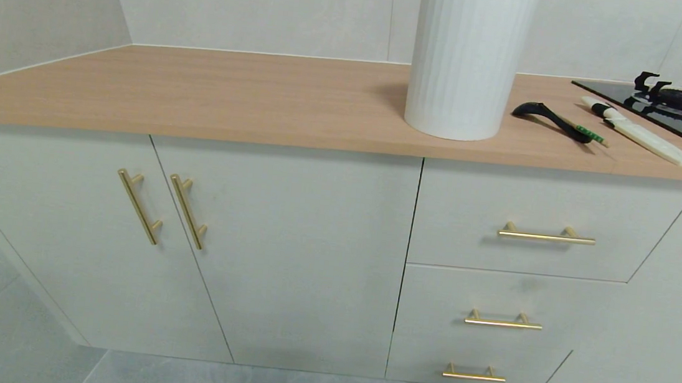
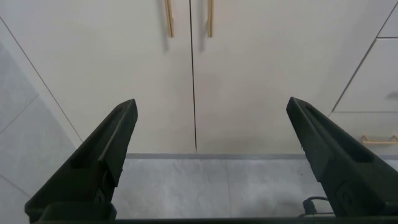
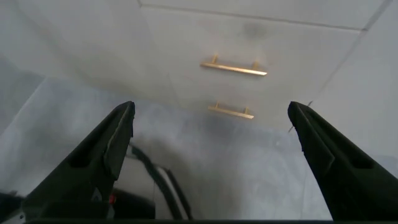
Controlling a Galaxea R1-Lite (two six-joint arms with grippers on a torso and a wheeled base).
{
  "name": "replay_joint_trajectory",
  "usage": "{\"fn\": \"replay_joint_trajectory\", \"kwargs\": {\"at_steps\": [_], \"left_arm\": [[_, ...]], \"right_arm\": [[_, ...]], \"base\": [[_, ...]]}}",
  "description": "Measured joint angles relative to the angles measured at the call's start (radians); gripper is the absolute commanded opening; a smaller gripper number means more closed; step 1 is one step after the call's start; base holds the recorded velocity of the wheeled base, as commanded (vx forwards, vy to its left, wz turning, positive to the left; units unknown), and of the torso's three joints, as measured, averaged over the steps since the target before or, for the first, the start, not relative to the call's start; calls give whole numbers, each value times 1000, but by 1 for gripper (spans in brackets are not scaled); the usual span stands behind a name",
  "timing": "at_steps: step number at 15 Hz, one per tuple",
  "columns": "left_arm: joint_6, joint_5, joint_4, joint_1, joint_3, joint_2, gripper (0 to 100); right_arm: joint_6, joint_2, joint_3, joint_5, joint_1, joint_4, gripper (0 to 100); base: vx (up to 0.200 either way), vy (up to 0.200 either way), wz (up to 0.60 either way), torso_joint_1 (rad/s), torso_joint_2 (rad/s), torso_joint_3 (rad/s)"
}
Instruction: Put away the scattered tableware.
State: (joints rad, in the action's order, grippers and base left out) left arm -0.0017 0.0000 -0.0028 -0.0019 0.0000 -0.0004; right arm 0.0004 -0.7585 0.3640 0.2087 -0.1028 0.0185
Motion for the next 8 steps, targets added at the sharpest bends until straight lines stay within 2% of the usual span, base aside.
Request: {"fn": "replay_joint_trajectory", "kwargs": {"at_steps": [5, 8], "left_arm": [[0, 0, 0, 1, 0, 0, 100], [0, 0, 0, 0, 0, 0, 100]], "right_arm": [[-20, -389, 151, -9, -51, 86, 100], [-26, -541, 196, -20, -101, 102, 100]], "base": [[0, 0, 0, 0, 0, 0], [0, 0, 0, 0, 0, 0]]}}
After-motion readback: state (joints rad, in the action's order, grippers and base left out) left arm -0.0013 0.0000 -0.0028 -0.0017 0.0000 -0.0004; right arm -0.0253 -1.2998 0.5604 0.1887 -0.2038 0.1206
